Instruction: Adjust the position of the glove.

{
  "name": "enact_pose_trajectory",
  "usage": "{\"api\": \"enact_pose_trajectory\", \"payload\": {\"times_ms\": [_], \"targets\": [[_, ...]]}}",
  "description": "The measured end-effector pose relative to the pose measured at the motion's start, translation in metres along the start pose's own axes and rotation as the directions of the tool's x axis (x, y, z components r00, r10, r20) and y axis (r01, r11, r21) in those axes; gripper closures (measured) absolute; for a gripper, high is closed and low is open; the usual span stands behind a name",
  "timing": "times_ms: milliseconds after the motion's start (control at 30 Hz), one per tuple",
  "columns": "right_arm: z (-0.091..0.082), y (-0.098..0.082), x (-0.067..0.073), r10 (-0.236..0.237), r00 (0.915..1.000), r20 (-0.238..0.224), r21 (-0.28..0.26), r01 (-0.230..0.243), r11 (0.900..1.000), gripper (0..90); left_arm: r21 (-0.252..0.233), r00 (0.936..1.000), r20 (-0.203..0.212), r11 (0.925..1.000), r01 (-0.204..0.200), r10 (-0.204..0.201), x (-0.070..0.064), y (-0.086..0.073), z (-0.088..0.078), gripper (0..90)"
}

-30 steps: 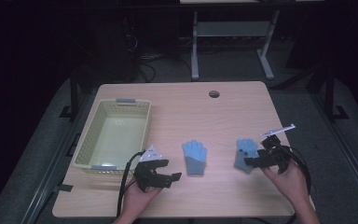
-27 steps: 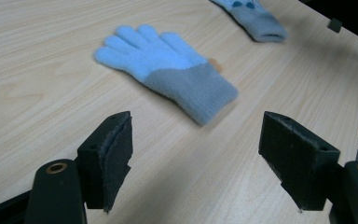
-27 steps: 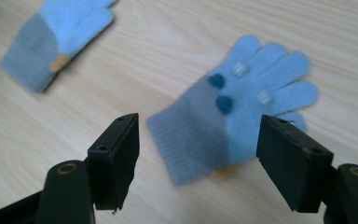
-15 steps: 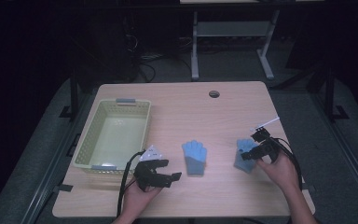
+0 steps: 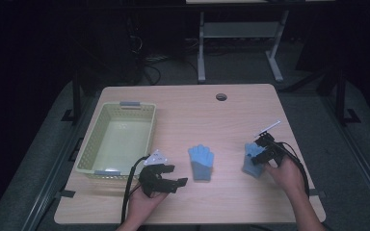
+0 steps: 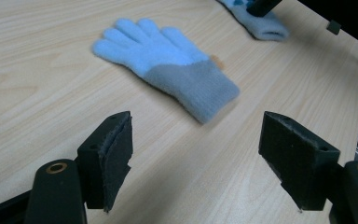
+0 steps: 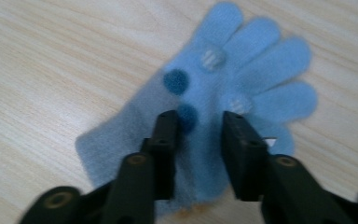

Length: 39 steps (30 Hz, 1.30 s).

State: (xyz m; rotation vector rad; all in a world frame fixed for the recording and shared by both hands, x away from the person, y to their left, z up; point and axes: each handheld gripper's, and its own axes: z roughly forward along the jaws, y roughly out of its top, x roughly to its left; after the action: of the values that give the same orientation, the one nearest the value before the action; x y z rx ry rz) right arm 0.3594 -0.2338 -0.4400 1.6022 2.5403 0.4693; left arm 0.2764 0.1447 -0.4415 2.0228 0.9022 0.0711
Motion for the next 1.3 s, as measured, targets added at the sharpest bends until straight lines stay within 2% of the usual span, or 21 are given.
{"api": "enact_pose_trajectory", "payload": {"times_ms": [67, 100, 133, 167, 333, 400, 467, 500, 533, 633, 667, 733, 767, 800, 833, 867, 900, 1100, 1167, 1233, 1300], "targets": [[0.000, 0.000, 0.000, -0.003, 1.0000, 0.007, -0.002, 0.003, 1.000, 72.4, -0.003, 1.0000, 0.001, 1.0000, -0.001, 0.001, -0.001, 0.000, -0.001, 25.4], [0.000, 0.000, 0.002, -0.007, 0.9999, 0.010, -0.002, 0.007, 1.000, 77.7, -0.007, 1.0000, 0.001, 1.0000, -0.001, 0.001, -0.001, 0.001, 0.000, 25.4], [0.000, 0.000, 0.002, -0.007, 0.9999, 0.010, -0.002, 0.007, 1.000, 77.7, -0.007, 1.0000, 0.001, 1.0000, -0.001, 0.001, -0.001, 0.001, 0.000, 25.5], [0.000, 0.000, 0.004, -0.024, 0.9995, 0.021, -0.003, 0.024, 1.000, 80.8, -0.004, 1.0000, 0.003, 1.0000, 0.000, 0.000, -0.002, 0.000, 0.000, 25.5], [-0.005, 0.000, 0.006, -0.028, 0.9996, 0.003, -0.022, 0.028, 0.999, 82.6, 0.002, 1.0000, 0.004, 1.0000, -0.004, 0.004, -0.002, 0.000, 0.001, 25.5], [-0.015, 0.002, 0.013, -0.046, 0.9989, -0.008, -0.056, 0.045, 0.997, 82.7, -0.002, 1.0000, 0.005, 1.0000, -0.003, 0.003, -0.002, 0.001, 0.000, 25.5], [-0.018, 0.003, 0.018, -0.060, 0.9981, -0.008, -0.068, 0.060, 0.996, 82.7, -0.006, 1.0000, 0.008, 1.0000, 0.002, -0.002, -0.001, 0.001, 0.000, 25.5], [-0.025, 0.008, 0.028, -0.101, 0.9948, -0.012, -0.090, 0.099, 0.991, 82.8, -0.007, 0.9999, 0.015, 0.9999, 0.008, -0.008, 0.000, 0.001, 0.000, 25.5], [-0.025, 0.008, 0.028, -0.101, 0.9948, -0.012, -0.090, 0.099, 0.991, 82.8, -0.007, 0.9999, 0.015, 0.9999, 0.008, -0.008, 0.000, 0.001, 0.000, 25.5], [-0.035, 0.019, 0.047, -0.162, 0.9863, -0.031, -0.121, 0.157, 0.980, 82.8, -0.006, 0.9997, 0.017, 0.9998, 0.020, -0.020, 0.001, 0.001, -0.001, 25.5], [-0.035, 0.019, 0.047, -0.162, 0.9863, -0.031, -0.121, 0.157, 0.980, 82.8, -0.008, 0.9996, 0.016, 0.9997, 0.022, -0.022, 0.001, 0.001, -0.001, 25.5], [-0.038, 0.024, 0.056, -0.188, 0.9814, -0.042, -0.127, 0.181, 0.975, 82.8, -0.010, 0.9997, 0.012, 0.9998, 0.019, -0.019, 0.000, 0.001, -0.002, 25.5], [-0.040, 0.029, 0.065, -0.214, 0.9755, -0.053, -0.134, 0.205, 0.970, 82.8, -0.011, 0.9996, 0.015, 0.9997, 0.023, -0.023, 0.001, 0.001, -0.001, 25.5], [-0.040, 0.029, 0.065, -0.214, 0.9755, -0.053, -0.134, 0.205, 0.970, 82.8, -0.011, 0.9996, 0.015, 0.9997, 0.023, -0.023, 0.001, 0.001, -0.001, 25.5], [-0.042, 0.034, 0.072, -0.227, 0.9714, -0.071, -0.136, 0.215, 0.967, 82.7, -0.009, 0.9991, 0.024, 0.9993, 0.035, -0.035, 0.002, 0.000, -0.001, 25.5], [-0.042, 0.034, 0.072, -0.227, 0.9714, -0.071, -0.136, 0.215, 0.967, 82.7, -0.009, 0.9991, 0.024, 0.9993, 0.035, -0.035, 0.002, 0.000, -0.001, 25.5], [-0.041, 0.040, 0.078, -0.238, 0.9676, -0.085, -0.133, 0.225, 0.965, 82.7, -0.009, 0.9991, 0.025, 0.9994, 0.033, -0.033, 0.002, 0.000, -0.001, 25.4], [-0.038, 0.051, 0.093, -0.271, 0.9565, -0.108, -0.131, 0.257, 0.958, 82.7, -0.019, 0.9995, 0.019, 0.9995, 0.024, -0.023, 0.004, 0.001, -0.003, 25.5], [-0.035, 0.056, 0.101, -0.288, 0.9495, -0.125, -0.133, 0.272, 0.953, 82.7, -0.016, 0.9990, 0.021, 0.9990, 0.041, -0.041, 0.005, 0.001, -0.003, 25.5], [-0.034, 0.057, 0.103, -0.292, 0.9477, -0.130, -0.133, 0.275, 0.952, 82.7, -0.015, 0.9989, 0.020, 0.9990, 0.043, -0.043, 0.005, 0.001, -0.004, 25.5], [-0.032, 0.059, 0.109, -0.306, 0.9424, -0.135, -0.132, 0.289, 0.948, 82.6, -0.019, 0.9988, 0.020, 0.9988, 0.046, -0.045, 0.004, 0.001, -0.003, 25.5]]}}
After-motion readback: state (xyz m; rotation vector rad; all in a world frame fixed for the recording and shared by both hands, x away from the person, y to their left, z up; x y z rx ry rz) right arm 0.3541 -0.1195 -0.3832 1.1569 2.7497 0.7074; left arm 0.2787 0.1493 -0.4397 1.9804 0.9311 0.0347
